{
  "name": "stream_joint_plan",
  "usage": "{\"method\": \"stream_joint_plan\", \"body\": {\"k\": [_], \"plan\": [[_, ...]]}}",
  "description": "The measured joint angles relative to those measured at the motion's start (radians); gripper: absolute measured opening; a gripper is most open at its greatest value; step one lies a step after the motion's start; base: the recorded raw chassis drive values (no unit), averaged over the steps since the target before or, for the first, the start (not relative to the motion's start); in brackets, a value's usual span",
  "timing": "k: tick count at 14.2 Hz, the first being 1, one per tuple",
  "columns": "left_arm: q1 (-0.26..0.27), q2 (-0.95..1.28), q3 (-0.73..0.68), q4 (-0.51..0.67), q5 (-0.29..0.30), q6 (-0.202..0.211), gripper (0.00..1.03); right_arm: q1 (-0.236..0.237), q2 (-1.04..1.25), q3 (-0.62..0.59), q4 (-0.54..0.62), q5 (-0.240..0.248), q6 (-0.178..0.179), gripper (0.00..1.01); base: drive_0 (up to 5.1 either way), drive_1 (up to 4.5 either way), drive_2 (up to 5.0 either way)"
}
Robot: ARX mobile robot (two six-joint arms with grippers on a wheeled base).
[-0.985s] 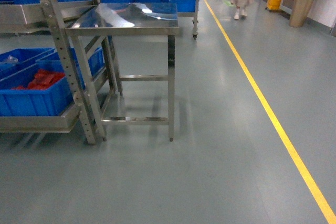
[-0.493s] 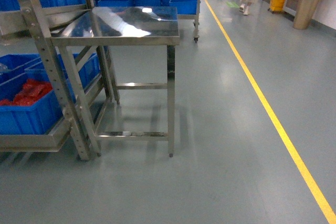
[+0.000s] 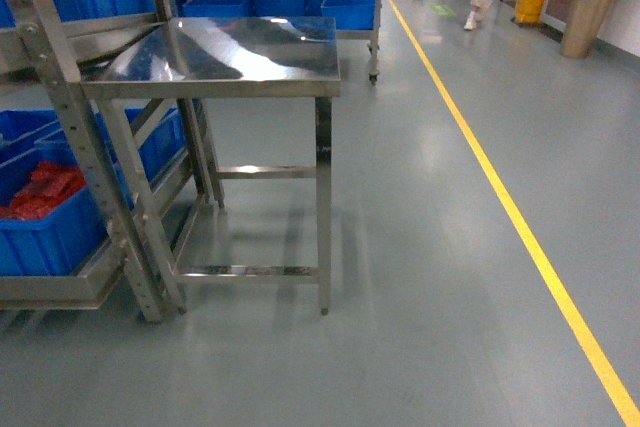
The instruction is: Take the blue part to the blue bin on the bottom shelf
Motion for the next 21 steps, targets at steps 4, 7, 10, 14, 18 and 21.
{"method": "stream_joint_plan", "body": {"k": [4,7,10,14,18,21], "plan": [[0.000,0.000,0.000,0.002,0.000,0.000,0.43,0.000,0.000,0.000,0.001,0.000,0.000,0.98,0.0,4.16,-4.1],[0.000,-0.001,0.000,0.000,0.000,0.000,0.43,0.000,0.000,0.000,0.002,0.000,0.000,0.98,0.0,4.16,-4.1],[0.000,0.000,0.000,-0.007,0.000,0.000,0.43,0.000,0.000,0.000,-0.003,0.000,0.000,0.98,0.0,4.16,-4.1],[0.000,0.000,0.000,0.000,-0.001,0.000,0.43,0.000,0.000,0.000,0.002,0.000,0.000,0.98,0.0,4.16,-4.1],[0.000,-0.001,0.000,0.000,0.000,0.000,0.43,0.000,0.000,0.000,0.002,0.000,0.000,0.98,0.0,1.04,-1.0],[0.000,0.000,0.000,-0.002,0.000,0.000,0.43,0.000,0.000,0.000,-0.001,0.000,0.000,0.98,0.0,0.00,0.0]]}}
